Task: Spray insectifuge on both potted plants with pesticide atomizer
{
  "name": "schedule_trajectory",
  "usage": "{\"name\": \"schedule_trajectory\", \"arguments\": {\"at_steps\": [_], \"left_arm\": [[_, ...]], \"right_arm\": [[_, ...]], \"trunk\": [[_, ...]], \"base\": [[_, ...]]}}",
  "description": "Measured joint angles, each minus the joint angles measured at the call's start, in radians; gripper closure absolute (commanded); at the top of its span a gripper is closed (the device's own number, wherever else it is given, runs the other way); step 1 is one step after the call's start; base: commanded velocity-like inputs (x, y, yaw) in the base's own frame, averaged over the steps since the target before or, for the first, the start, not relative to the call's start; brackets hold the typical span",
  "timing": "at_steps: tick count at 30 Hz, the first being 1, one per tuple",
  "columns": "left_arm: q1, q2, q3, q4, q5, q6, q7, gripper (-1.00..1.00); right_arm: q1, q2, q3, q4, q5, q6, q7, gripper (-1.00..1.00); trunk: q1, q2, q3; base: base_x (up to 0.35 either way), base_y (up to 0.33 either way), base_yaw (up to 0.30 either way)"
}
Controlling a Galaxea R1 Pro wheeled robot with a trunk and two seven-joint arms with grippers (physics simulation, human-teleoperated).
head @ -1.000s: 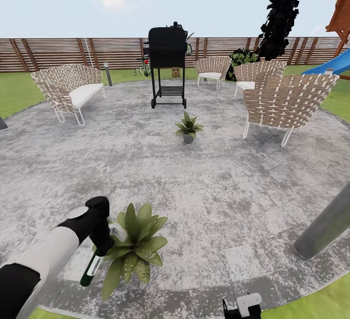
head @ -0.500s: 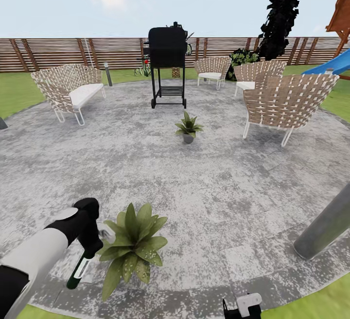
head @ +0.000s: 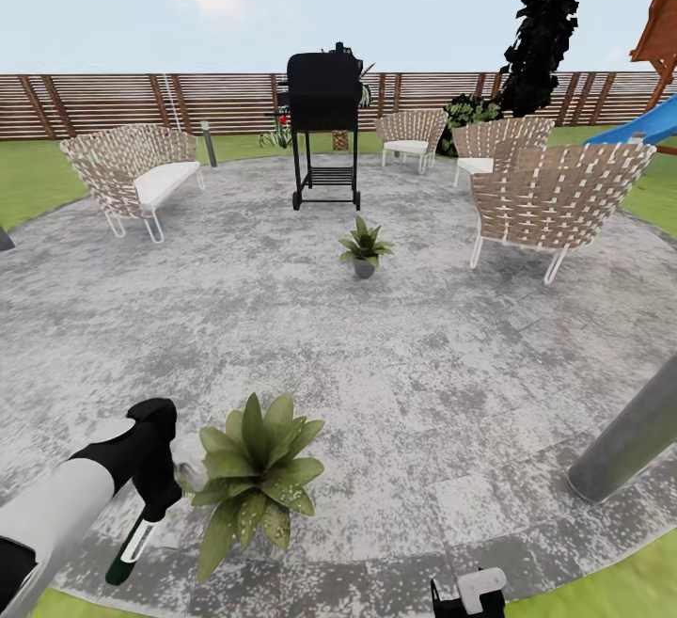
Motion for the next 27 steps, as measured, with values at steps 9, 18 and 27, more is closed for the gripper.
{"name": "schedule_trajectory", "arguments": {"at_steps": [9, 18, 27], "left_arm": [[0.001, -0.027, 0.002, -0.012, 0.006, -0.003, 0.019, 1.00], [-0.006, -0.067, 0.000, -0.077, 0.004, 0.006, 0.022, 1.00], [0.006, -0.012, 0.024, -0.076, 0.004, 0.003, 0.023, 1.00]], "right_arm": [[0.000, -0.001, 0.000, 0.000, 0.000, 0.000, 0.000, -1.00], [0.000, -0.001, 0.000, -0.001, 0.000, 0.000, 0.000, -1.00], [0.000, -0.001, 0.000, -0.001, -0.001, 0.000, 0.000, -1.00]], "trunk": [[0.000, 0.000, 0.000], [0.000, 0.000, 0.000], [0.000, 0.000, 0.000]], "base": [[0.000, 0.000, 0.000], [0.000, 0.000, 0.000], [0.000, 0.000, 0.000]]}}
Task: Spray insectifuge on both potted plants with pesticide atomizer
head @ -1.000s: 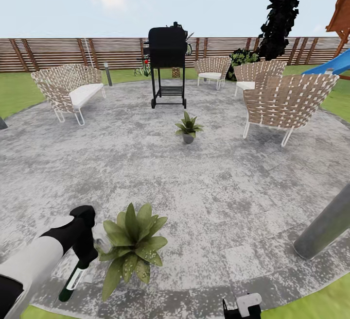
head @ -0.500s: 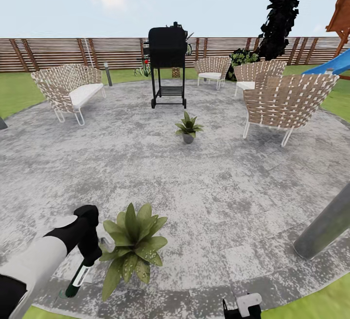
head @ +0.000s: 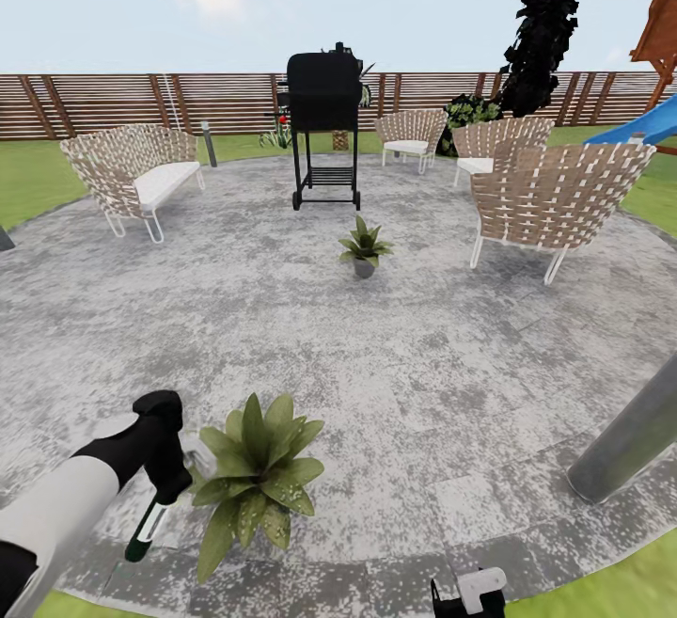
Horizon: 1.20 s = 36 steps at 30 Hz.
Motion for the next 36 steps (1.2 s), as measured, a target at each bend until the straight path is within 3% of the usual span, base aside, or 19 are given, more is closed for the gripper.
{"name": "schedule_trajectory", "arguments": {"at_steps": [5, 9, 11, 12, 14, 16, 20, 30, 32, 34, 36], "left_arm": [[0.000, -0.011, 0.026, -0.015, 0.003, 0.000, 0.000, 1.00], [-0.002, -0.074, 0.023, -0.033, -0.003, 0.004, 0.001, 1.00], [-0.003, -0.081, 0.023, -0.039, -0.006, 0.003, 0.002, 1.00], [-0.003, -0.082, 0.023, -0.041, -0.006, 0.003, 0.002, 1.00], [0.000, -0.047, 0.026, -0.032, -0.005, 0.000, 0.010, 1.00], [0.001, -0.040, 0.025, -0.031, 0.000, 0.000, 0.028, 1.00], [0.001, -0.047, 0.023, -0.022, 0.004, 0.000, 0.092, 1.00], [0.001, -0.046, 0.030, 0.072, 0.028, -0.001, 0.132, 1.00], [0.001, -0.045, 0.030, 0.088, 0.049, -0.002, 0.144, 1.00], [0.002, -0.046, 0.030, 0.109, 0.122, -0.003, 0.201, 1.00], [0.012, -0.047, 0.029, 0.118, 0.168, -0.004, 0.264, 1.00]], "right_arm": [[0.000, 0.000, 0.000, 0.000, 0.000, 0.000, 0.000, -1.00], [0.000, 0.000, 0.000, 0.000, 0.000, 0.000, 0.000, -1.00], [0.000, 0.000, -0.001, 0.000, 0.000, 0.000, 0.000, -1.00], [0.000, 0.000, 0.000, 0.000, 0.001, 0.000, 0.000, -1.00], [0.000, 0.000, 0.000, 0.000, 0.000, 0.000, 0.000, -1.00], [0.000, -0.001, -0.001, 0.000, 0.001, 0.000, 0.000, -1.00], [0.000, -0.001, -0.001, 0.000, 0.000, 0.000, 0.000, -1.00], [0.000, -0.001, 0.000, 0.000, 0.001, 0.000, 0.000, -1.00], [0.000, -0.001, 0.000, 0.001, 0.001, 0.000, 0.000, -1.00], [0.000, 0.000, 0.000, 0.001, 0.000, 0.000, 0.000, -1.00], [0.000, 0.000, 0.000, 0.001, 0.000, 0.000, 0.000, -1.00]], "trunk": [[0.000, 0.000, 0.000], [0.000, 0.000, 0.000], [0.000, 0.000, 0.000], [0.000, 0.000, 0.000], [0.000, 0.000, 0.000], [0.001, 0.000, 0.000], [0.001, 0.000, 0.000], [0.000, 0.000, 0.000], [0.000, 0.000, 0.000], [0.000, 0.000, 0.000], [0.000, 0.000, 0.000]], "base": [[0.000, 0.000, 0.000], [0.000, 0.000, 0.000], [0.000, 0.000, 0.000], [-0.080, 0.000, 0.000], [-0.223, 0.000, 0.000], [-0.303, 0.000, 0.000], [-0.332, 0.042, 0.000], [-0.295, 0.112, 0.000], [-0.062, 0.040, 0.000], [-0.014, 0.009, 0.000], [-0.006, 0.004, 0.000]]}}
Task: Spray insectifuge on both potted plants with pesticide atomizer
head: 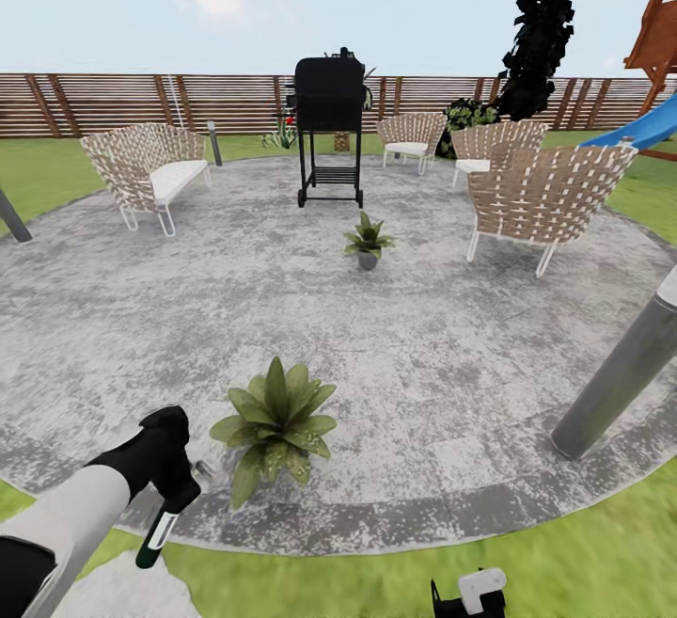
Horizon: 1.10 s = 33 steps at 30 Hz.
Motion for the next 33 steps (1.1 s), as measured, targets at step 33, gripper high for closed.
{"name": "schedule_trajectory", "arguments": {"at_steps": [33], "left_arm": [[0.061, 0.001, 0.030, -0.009, 0.163, -0.101, 0.185, 1.00]], "right_arm": [[0.000, 0.002, 0.000, -0.001, -0.002, 0.000, -0.003, -1.00]], "trunk": [[0.000, 0.000, 0.000]], "base": [[0.013, 0.015, 0.000]]}}
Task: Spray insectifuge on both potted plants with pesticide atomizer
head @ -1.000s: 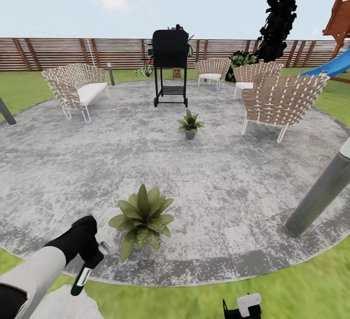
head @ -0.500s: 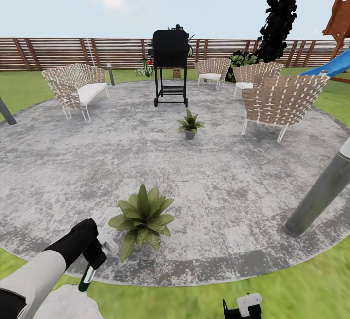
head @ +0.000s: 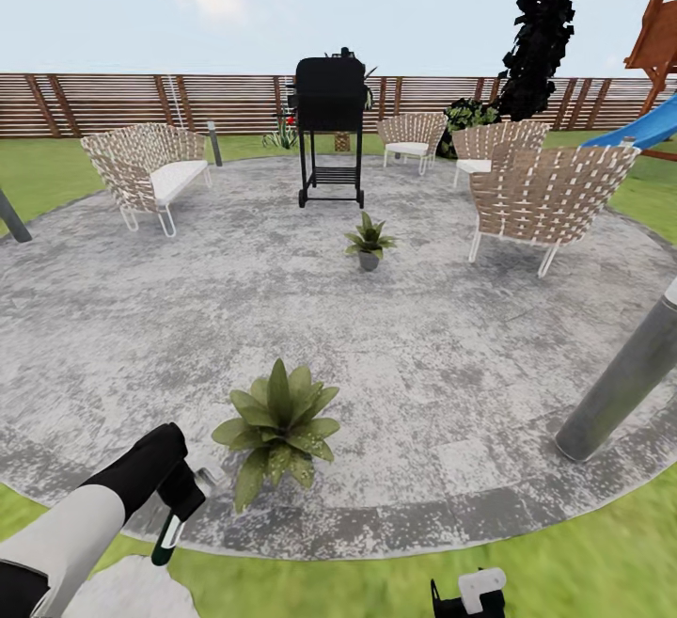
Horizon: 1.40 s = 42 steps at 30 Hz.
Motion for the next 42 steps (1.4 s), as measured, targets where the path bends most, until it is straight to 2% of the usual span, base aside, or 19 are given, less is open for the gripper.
{"name": "schedule_trajectory", "arguments": {"at_steps": [3, 7, 9, 16, 23, 24, 26, 29, 31, 35, 42], "left_arm": [[0.000, -0.003, 0.006, -0.002, 0.001, 0.003, -0.001, 1.00], [0.000, -0.013, 0.064, -0.017, 0.001, 0.005, 0.003, 1.00], [0.000, -0.013, 0.078, -0.019, 0.000, 0.005, 0.004, 1.00], [0.000, -0.011, 0.074, -0.011, -0.009, 0.005, 0.007, 1.00], [0.000, -0.002, 0.072, 0.007, -0.011, 0.004, 0.008, 1.00], [0.000, -0.006, 0.070, 0.007, -0.010, 0.003, 0.018, 1.00], [0.001, -0.012, 0.067, 0.008, -0.012, 0.001, 0.081, 1.00], [0.000, -0.015, 0.070, 0.001, -0.005, 0.008, 0.144, 1.00], [0.000, -0.023, 0.071, 0.004, 0.004, 0.008, 0.150, 1.00], [0.000, -0.061, 0.069, 0.006, 0.001, 0.003, 0.152, 1.00], [0.000, -0.061, 0.069, 0.006, 0.001, -0.005, 0.149, 1.00]], "right_arm": [[0.000, -0.001, -0.001, 0.000, 0.000, 0.000, 0.000, -1.00], [0.000, -0.003, -0.002, 0.000, 0.000, 0.000, 0.000, -1.00], [0.000, -0.003, -0.001, 0.000, 0.000, 0.000, 0.001, -1.00], [0.000, -0.003, 0.000, 0.000, 0.000, 0.000, 0.001, -1.00], [0.000, -0.002, 0.000, 0.000, 0.000, 0.000, 0.000, -1.00], [0.000, -0.002, 0.000, 0.000, 0.000, 0.000, 0.000, -1.00], [0.000, -0.002, 0.000, 0.000, 0.000, 0.000, 0.001, -1.00], [0.000, -0.002, 0.000, 0.000, 0.000, 0.000, 0.001, -1.00], [0.000, -0.003, 0.000, 0.000, 0.000, 0.000, 0.001, -1.00], [0.000, -0.003, 0.000, 0.000, 0.000, 0.000, 0.001, -1.00], [0.000, -0.003, 0.000, 0.000, 0.000, 0.000, 0.001, -1.00]], "trunk": [[0.000, 0.000, 0.000], [0.000, 0.000, 0.000], [0.000, 0.000, 0.000], [0.000, 0.000, 0.000], [0.000, 0.000, 0.000], [0.000, 0.000, 0.000], [0.000, 0.000, 0.000], [0.000, 0.000, 0.000], [0.000, 0.000, 0.000], [0.000, 0.000, 0.000], [0.000, 0.000, 0.000]], "base": [[0.000, 0.000, 0.000], [0.000, 0.000, 0.000], [0.000, 0.000, 0.000], [0.000, 0.000, 0.010], [0.000, 0.000, 0.200], [0.000, 0.000, 0.047], [0.000, 0.000, 0.020], [0.000, 0.000, 0.005], [0.000, 0.000, 0.000], [0.006, 0.000, 0.000], [0.120, 0.065, 0.000]]}}
